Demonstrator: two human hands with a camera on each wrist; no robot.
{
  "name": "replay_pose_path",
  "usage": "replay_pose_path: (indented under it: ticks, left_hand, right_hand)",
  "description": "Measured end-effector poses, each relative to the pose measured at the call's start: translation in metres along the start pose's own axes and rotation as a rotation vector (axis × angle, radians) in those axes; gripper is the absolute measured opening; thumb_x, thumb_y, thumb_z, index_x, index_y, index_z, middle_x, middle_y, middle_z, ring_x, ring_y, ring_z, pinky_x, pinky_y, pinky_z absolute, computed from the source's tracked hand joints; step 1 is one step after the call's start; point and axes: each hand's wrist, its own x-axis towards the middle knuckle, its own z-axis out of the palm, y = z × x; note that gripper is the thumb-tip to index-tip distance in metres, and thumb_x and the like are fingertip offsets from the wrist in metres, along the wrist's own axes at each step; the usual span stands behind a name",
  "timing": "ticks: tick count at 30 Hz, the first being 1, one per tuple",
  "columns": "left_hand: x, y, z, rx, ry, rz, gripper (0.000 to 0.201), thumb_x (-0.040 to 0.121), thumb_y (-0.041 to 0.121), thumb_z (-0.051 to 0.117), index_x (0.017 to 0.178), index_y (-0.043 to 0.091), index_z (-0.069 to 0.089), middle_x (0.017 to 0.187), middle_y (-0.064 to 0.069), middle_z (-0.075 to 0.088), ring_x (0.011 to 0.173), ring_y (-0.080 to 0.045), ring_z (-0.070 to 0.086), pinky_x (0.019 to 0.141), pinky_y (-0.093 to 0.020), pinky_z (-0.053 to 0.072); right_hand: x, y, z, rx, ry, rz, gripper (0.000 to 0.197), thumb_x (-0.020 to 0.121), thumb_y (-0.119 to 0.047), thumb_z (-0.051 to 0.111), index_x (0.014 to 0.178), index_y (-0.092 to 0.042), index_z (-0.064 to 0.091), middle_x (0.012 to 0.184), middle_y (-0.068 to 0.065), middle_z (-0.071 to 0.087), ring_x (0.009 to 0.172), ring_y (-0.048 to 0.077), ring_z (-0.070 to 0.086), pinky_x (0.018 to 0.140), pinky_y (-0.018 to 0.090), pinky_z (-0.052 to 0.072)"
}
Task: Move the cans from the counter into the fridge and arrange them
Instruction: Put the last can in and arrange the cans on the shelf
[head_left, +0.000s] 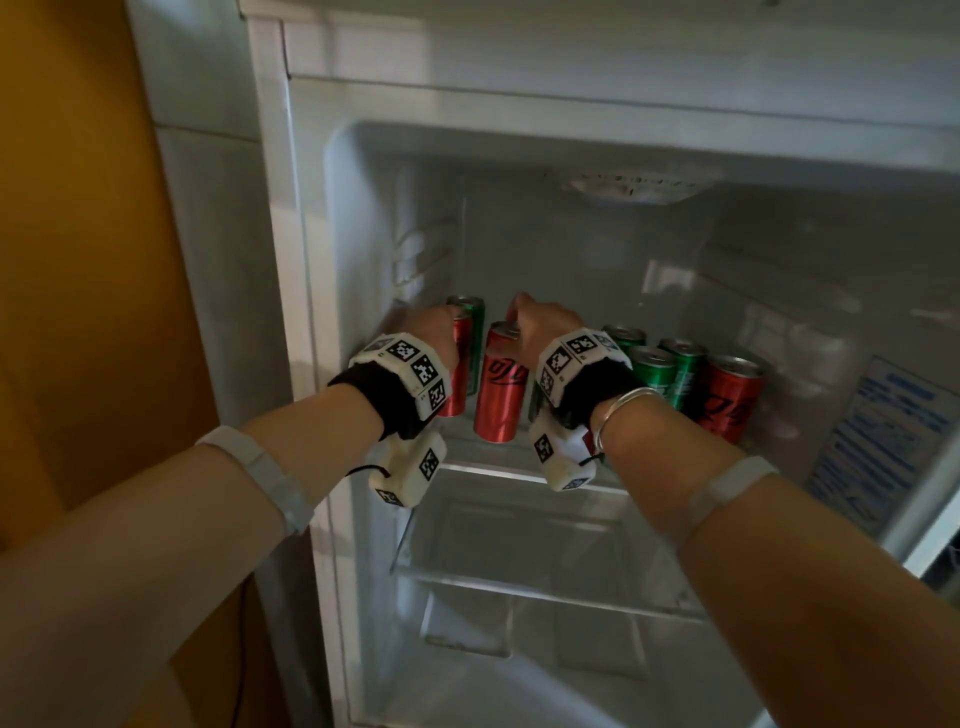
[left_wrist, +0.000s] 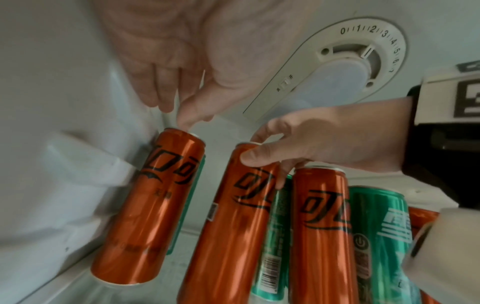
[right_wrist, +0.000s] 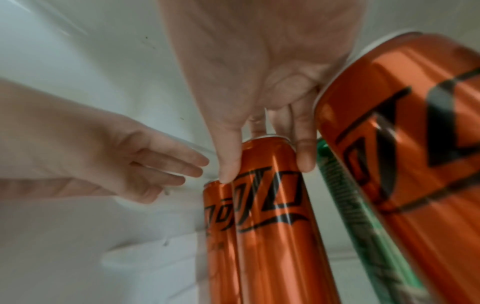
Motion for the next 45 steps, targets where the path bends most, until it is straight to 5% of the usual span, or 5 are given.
replay_pose_path:
  ticks: [15, 25, 31, 37, 45]
  left_hand:
    - [-0.011, 0.008, 0.0, -0.051, -0.028, 0.074, 0.051, 0.07, 0.012, 0.073, 0.118, 0.017, 0.059, 0.115, -0.003, 0.066, 0.107, -0.023, 0.061, 0.095, -0.03, 0.043]
    - [-0.014, 0.011, -0.004, -0.071, -0.016, 0.032, 0.054, 0.071, 0.016, 0.077, 0.12, 0.016, 0.056, 0.116, -0.003, 0.066, 0.107, -0.023, 0.062, 0.097, -0.031, 0.044]
    - [-0.008, 0.007, -0.003, -0.113, -0.038, -0.037, 0.056, 0.069, 0.012, 0.078, 0.12, 0.016, 0.056, 0.114, -0.003, 0.065, 0.104, -0.023, 0.063, 0.093, -0.032, 0.048]
    - [-0.003, 0.007, -0.001, -0.085, -0.038, -0.066, 0.067, 0.065, 0.01, 0.076, 0.124, 0.025, 0.05, 0.109, -0.003, 0.066, 0.096, -0.024, 0.064, 0.088, -0.038, 0.053]
    - [-0.006, 0.015, -0.004, -0.073, -0.004, -0.065, 0.052, 0.07, 0.026, 0.078, 0.115, 0.018, 0.053, 0.111, -0.007, 0.064, 0.097, -0.026, 0.064, 0.083, -0.032, 0.051]
  right_hand:
    - [0.01, -0.023, 0.026, 0.171, 0.059, -0.102, 0.035, 0.087, -0.024, 0.063, 0.119, -0.019, 0.048, 0.101, 0.006, 0.067, 0.082, 0.02, 0.063, 0.072, 0.028, 0.048]
    - [-0.025, -0.014, 0.024, 0.071, -0.073, -0.195, 0.076, 0.086, -0.006, 0.056, 0.148, -0.024, 0.015, 0.114, 0.014, 0.058, 0.103, 0.029, 0.059, 0.081, 0.033, 0.044]
    - [-0.014, 0.004, 0.045, 0.116, -0.072, -0.115, 0.099, 0.083, 0.005, 0.054, 0.147, -0.037, -0.009, 0.092, 0.007, 0.059, 0.079, 0.022, 0.062, 0.076, 0.035, 0.053]
    - [-0.001, 0.023, 0.05, -0.017, -0.169, 0.001, 0.029, 0.088, -0.005, 0.052, 0.113, -0.013, 0.065, 0.121, 0.005, 0.063, 0.109, 0.023, 0.06, 0.096, 0.033, 0.049]
    - [-0.007, 0.034, 0.059, 0.06, -0.194, 0.028, 0.028, 0.09, -0.006, 0.048, 0.103, -0.02, 0.067, 0.118, 0.0, 0.063, 0.105, 0.02, 0.061, 0.091, 0.03, 0.049]
